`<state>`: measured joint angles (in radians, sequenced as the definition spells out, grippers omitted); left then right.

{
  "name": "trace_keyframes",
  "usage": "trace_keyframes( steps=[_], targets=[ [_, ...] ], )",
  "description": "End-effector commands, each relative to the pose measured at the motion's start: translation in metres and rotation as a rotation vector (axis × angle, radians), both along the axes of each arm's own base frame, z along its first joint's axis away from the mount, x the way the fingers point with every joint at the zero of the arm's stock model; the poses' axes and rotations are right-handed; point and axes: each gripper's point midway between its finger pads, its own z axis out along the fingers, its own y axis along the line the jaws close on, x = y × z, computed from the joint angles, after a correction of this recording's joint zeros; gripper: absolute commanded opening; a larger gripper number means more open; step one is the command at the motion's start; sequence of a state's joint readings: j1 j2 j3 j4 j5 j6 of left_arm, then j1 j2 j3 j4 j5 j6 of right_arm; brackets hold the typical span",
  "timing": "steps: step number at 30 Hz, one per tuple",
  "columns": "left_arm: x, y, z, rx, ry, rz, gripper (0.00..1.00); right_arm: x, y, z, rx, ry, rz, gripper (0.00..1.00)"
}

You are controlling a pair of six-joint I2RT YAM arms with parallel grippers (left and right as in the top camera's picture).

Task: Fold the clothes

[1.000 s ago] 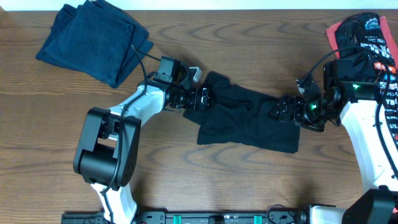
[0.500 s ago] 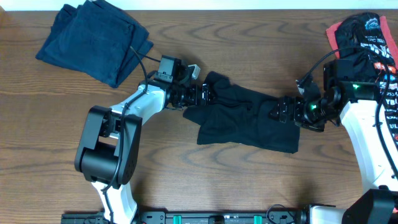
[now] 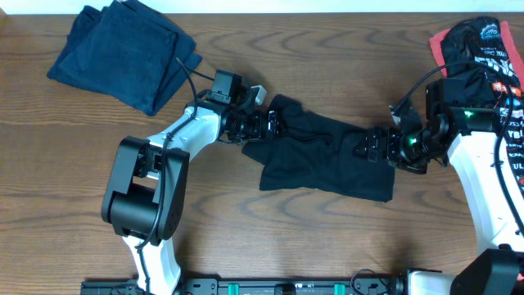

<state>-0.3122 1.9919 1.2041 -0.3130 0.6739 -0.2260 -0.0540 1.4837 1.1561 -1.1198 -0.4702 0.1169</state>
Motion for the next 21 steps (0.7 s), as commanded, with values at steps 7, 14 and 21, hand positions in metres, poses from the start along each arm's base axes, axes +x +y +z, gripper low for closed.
trace_keyframes(
  steps=[7, 14, 21],
  targets=[
    [-0.0318, 0.0156, -0.0492, 0.107, 0.135, -0.006, 0.80, 0.0013, -0.0034, 0.0033, -0.006, -0.018, 0.005, 0.98],
    [-0.0289, 0.0146, -0.0485, 0.100, 0.135, 0.012, 0.56, 0.0014, -0.0034, 0.0034, -0.006, -0.018, 0.005, 0.98],
    [-0.0242, 0.0126, -0.0470, 0.088, 0.132, 0.036, 0.09, 0.0011, -0.0034, 0.0033, -0.006, -0.017, 0.005, 0.98]
  ],
)
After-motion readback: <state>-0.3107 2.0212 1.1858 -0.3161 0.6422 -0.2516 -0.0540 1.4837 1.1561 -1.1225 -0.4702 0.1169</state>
